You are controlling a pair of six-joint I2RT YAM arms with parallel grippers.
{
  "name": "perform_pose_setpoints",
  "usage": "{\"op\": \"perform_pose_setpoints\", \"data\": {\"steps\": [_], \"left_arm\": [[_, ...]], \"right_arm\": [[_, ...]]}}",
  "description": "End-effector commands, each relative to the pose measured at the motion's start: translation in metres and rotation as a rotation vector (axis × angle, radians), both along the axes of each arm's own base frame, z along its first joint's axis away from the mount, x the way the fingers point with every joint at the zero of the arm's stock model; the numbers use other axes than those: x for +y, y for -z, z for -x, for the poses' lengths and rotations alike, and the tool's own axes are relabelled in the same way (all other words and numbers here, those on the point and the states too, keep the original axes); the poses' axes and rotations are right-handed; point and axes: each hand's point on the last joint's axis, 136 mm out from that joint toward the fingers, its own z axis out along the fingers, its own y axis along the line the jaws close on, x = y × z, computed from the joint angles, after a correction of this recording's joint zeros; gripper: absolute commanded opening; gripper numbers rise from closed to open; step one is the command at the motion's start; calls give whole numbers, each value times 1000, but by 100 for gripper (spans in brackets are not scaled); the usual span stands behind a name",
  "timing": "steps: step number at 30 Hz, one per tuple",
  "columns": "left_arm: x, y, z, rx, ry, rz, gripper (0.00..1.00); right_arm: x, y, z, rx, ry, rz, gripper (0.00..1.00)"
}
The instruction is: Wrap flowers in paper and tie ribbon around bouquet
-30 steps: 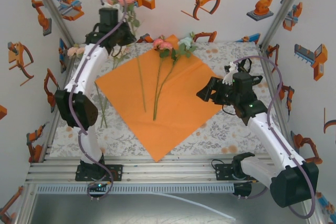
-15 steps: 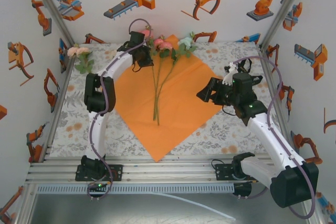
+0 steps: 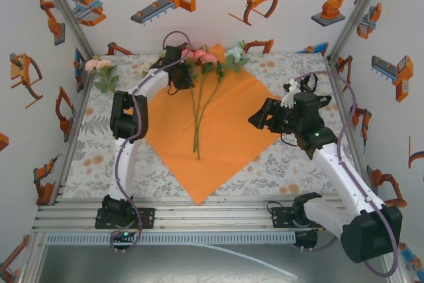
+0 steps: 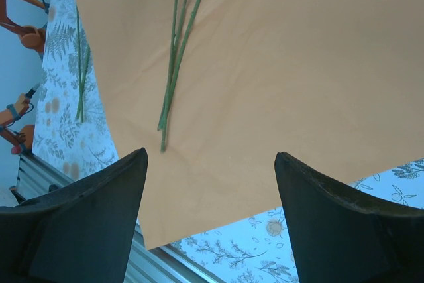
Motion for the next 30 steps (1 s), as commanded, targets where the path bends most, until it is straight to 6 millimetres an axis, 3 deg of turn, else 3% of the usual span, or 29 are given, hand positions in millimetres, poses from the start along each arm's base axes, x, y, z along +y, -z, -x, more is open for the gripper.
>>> {"op": "perform_pose_setpoints", "data": {"steps": [1,4,7,10,12,14,17,21,30], "left_arm": [[25,-95,3,-171,-8,-28,32],[72,-129,21,-243,-61,-134,32],[141,-137,38,-247,-124,-326,33],[220,-130,52,-174,-212,-528,33],[265,-121,57,-107,-273,-573,33],[293,-108,60,-44,-297,-540,34],[318,-85,55,31,-323,-463,36],[333,-58,43,86,-344,-442,37],[337,-16,15,132,-302,-456,42]], "right_arm": [[-4,-3,3,-20,10,10,71],[-3,-4,3,-24,6,8,71],[-2,-3,2,-28,-1,3,71],[0,-1,1,-29,-7,-1,71],[1,1,-1,-28,-9,-6,71],[3,3,-2,-25,-14,-8,71],[3,7,-3,-18,-12,-7,71],[3,10,-5,-5,-15,-3,71],[2,12,-9,11,-7,13,71]]}}
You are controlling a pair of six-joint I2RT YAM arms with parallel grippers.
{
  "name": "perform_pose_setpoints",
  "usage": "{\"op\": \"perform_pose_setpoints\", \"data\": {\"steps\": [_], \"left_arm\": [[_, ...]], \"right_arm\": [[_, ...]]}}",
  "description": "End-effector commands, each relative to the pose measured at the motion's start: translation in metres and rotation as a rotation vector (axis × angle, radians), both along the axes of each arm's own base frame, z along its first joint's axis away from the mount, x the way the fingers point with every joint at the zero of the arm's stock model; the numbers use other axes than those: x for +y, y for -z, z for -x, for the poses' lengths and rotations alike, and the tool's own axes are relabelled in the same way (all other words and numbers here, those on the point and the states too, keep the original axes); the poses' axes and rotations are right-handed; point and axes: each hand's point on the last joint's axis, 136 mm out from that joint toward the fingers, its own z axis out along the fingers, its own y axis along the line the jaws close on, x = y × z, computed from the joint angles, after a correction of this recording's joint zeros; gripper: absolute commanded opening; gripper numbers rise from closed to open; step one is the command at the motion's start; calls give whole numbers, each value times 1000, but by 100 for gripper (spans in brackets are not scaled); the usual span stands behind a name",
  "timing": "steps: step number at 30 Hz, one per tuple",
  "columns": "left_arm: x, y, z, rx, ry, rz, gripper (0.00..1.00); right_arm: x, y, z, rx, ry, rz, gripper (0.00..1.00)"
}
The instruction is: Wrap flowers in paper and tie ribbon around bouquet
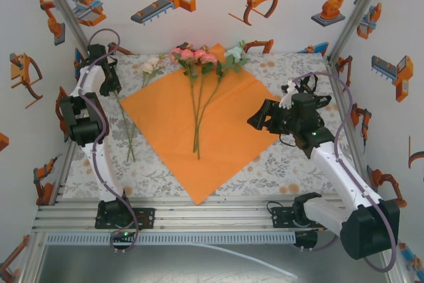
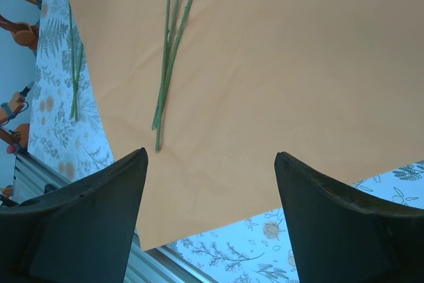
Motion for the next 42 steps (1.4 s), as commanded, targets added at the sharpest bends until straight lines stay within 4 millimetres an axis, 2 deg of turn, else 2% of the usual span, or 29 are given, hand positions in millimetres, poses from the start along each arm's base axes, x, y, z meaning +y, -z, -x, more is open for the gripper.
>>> {"op": "perform_pose_setpoints", "data": {"steps": [1,5,13,22,25,27,29,31,33,37,39,42], "left_arm": [[1,1,-7,19,23,-7,42],[10,14,-10,70,18,-43,41],[12,36,-16,136,37,-53,38],[17,40,-17,168,19,-62,24],[23,37,-18,160,5,-64,23],[27,35,-19,150,-1,-50,18],[27,26,-22,126,-3,-24,8],[27,7,-23,91,-12,-9,0],[25,-21,-23,42,-23,-1,0],[19,-93,-14,-85,-51,-12,0],[6,-123,-7,-144,-35,-3,0],[-32,-156,0,-246,26,90,0]], "right_arm": [[1,-5,-5,-12,-5,7,71],[0,-9,-5,-19,-3,18,71],[-2,-12,-5,-19,2,22,71],[-4,-19,-2,-36,7,33,71],[-6,-21,1,-39,9,35,71],[-7,-23,3,-44,13,38,71],[-8,-24,4,-46,17,38,71],[-8,-25,4,-46,18,34,71],[-7,-26,4,-48,17,32,71],[-6,-29,4,-55,14,20,71],[-6,-29,5,-56,15,16,71],[-6,-29,7,-62,14,9,71]]}}
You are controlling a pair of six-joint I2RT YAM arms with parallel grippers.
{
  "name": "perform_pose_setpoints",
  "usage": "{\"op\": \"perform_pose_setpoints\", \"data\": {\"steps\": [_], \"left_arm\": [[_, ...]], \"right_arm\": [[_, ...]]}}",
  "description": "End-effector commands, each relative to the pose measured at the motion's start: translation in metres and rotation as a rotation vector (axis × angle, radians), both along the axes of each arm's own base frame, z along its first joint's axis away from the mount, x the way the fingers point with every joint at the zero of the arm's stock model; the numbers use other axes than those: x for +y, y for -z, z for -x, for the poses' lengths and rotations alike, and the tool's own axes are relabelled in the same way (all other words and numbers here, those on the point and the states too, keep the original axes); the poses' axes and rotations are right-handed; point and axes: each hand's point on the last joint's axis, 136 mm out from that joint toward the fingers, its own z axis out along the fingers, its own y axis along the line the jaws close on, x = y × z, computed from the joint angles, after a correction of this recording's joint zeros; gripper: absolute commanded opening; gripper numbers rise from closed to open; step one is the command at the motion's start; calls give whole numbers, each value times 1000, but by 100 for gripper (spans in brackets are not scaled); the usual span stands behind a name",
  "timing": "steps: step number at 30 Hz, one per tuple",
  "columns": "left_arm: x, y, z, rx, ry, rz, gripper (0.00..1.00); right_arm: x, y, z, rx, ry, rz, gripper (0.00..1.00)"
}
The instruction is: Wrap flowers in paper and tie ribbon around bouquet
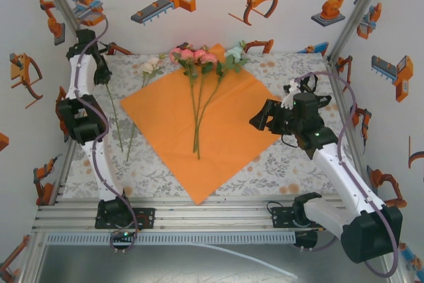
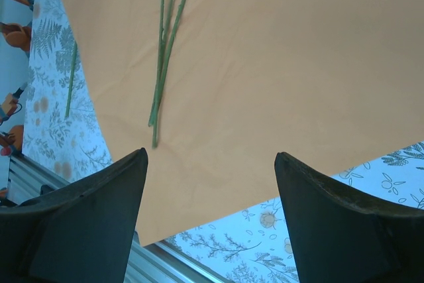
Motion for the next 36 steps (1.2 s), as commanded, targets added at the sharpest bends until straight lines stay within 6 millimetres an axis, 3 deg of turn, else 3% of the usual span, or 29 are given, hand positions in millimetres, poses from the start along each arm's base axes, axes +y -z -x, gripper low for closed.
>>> {"op": "perform_pose_setpoints", "data": {"steps": [1,4,10,16,22,28,35,36], "left_arm": [[-52,-80,4,-212,78,98,0],[-100,-96,5,-246,162,121,0],[-218,-104,0,-308,357,219,0],[-329,-87,0,-381,472,286,0],[-407,-60,-7,-486,430,416,0],[-454,-23,-24,-523,419,404,0],[-475,25,-34,-492,437,421,0],[-478,32,-34,-482,441,431,5]], "right_arm": [[0,-20,1,-64,-5,-18,71],[1,-20,2,-64,-7,-29,71],[1,-20,7,-67,-8,-39,71],[-3,-16,10,-66,7,-29,71],[-2,-12,10,-54,3,-27,71],[-5,-12,14,-58,1,-6,71],[-9,-11,16,-64,8,17,71],[-9,-11,17,-65,6,18,71]]}}
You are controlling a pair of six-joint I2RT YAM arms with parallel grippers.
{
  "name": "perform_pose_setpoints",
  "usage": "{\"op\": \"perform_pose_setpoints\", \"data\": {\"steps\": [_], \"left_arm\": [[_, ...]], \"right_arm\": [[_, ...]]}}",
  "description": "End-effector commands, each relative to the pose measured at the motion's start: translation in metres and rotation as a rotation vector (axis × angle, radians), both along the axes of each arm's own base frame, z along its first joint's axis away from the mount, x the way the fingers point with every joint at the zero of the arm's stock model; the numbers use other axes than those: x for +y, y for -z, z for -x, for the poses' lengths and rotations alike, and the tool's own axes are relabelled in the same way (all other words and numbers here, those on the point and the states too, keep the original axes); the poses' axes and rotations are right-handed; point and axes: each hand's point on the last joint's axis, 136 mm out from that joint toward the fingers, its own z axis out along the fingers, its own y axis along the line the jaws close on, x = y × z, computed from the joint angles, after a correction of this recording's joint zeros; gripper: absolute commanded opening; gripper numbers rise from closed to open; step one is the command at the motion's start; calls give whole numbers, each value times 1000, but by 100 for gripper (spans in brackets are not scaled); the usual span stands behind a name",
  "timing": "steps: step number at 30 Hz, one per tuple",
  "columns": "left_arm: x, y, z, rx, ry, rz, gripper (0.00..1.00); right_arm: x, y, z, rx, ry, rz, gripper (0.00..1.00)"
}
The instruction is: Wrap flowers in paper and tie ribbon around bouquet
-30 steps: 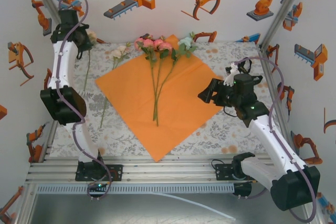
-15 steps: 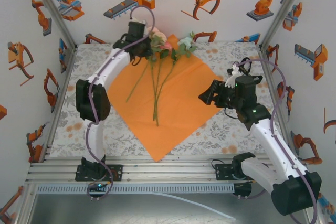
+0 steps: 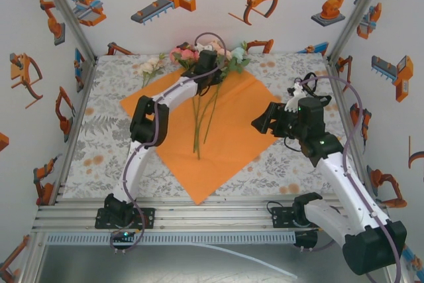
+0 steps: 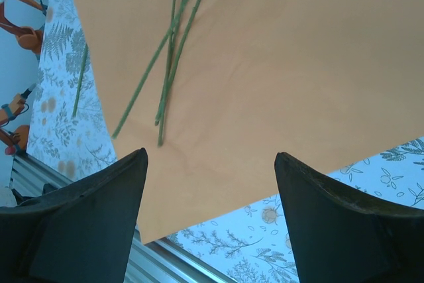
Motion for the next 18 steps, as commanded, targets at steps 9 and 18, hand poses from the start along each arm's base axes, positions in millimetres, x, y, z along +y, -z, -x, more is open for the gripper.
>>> {"op": "perform_pose_setpoints", "data": {"steps": [9,18], "left_arm": [[-3,-41,-11,-91,-17,98,28],[51,-150,12,-226,12,73,48]], "right_arm": [[-3,0,1,-10,0,25,71],[-2,-2,2,-7,-1,17,71]]}}
